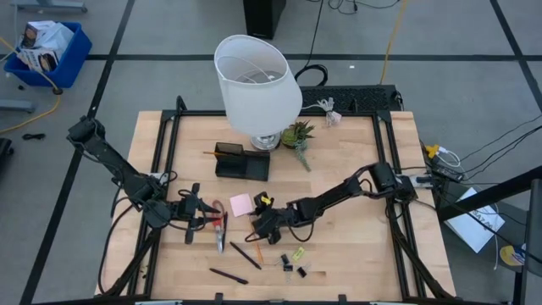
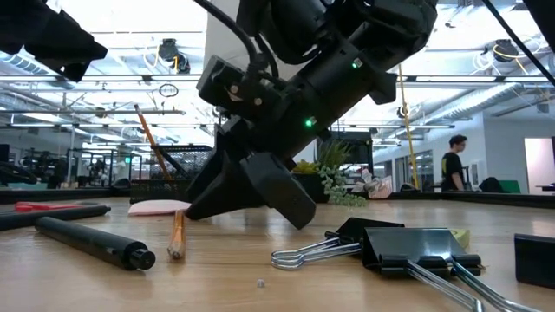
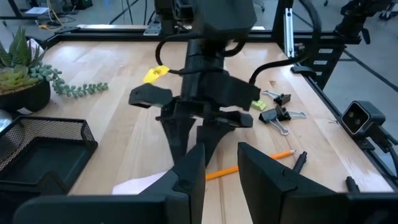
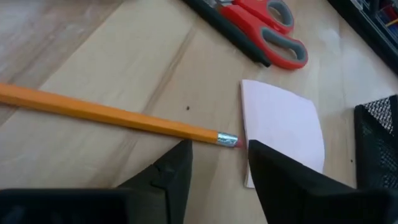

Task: Pick and place office supplies into organizer
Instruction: Put the pink sticky note into the black desk organizer

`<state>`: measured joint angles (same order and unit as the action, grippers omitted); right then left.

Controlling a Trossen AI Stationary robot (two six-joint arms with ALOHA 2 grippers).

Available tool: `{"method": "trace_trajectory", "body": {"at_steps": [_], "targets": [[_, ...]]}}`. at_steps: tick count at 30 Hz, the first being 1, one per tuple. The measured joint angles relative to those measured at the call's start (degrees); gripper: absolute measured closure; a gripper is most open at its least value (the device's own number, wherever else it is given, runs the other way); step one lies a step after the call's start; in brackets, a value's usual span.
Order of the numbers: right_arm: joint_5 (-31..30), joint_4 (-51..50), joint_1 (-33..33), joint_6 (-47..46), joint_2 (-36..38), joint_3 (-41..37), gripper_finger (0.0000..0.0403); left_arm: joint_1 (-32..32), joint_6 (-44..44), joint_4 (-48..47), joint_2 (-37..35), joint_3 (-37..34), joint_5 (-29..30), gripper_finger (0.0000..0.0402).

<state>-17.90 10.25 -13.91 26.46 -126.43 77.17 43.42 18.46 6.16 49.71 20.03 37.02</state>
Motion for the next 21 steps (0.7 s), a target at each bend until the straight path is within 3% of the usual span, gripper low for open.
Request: {"method": "trace_trajectory", "body": {"at_steps": [6,12,16,21], "targets": [[0.99,1.18,2.44,0.59,-0.13,0.02,0.0222,0.0,-0.02,0.14,0.0,0.0,-0.01,0.0304],[1.13,-2.8,4.82,-0.18,-0.52,0.09,0.0238,-0.02,-0.02,1.73,0.0,0.0,-0.71,0.0304],[2.84,-3.12,6.09,-1.8,-2.68,0.09,0.0285,-0.02,-0.01,3.11,0.0,0.0,-1.06,0.0304],[2.73,-3.02,5.65,-2.44,-4.46,0.09,0.0389,0.0,1.14,3.14,0.0,0.0,-1.12,0.0304]]}}
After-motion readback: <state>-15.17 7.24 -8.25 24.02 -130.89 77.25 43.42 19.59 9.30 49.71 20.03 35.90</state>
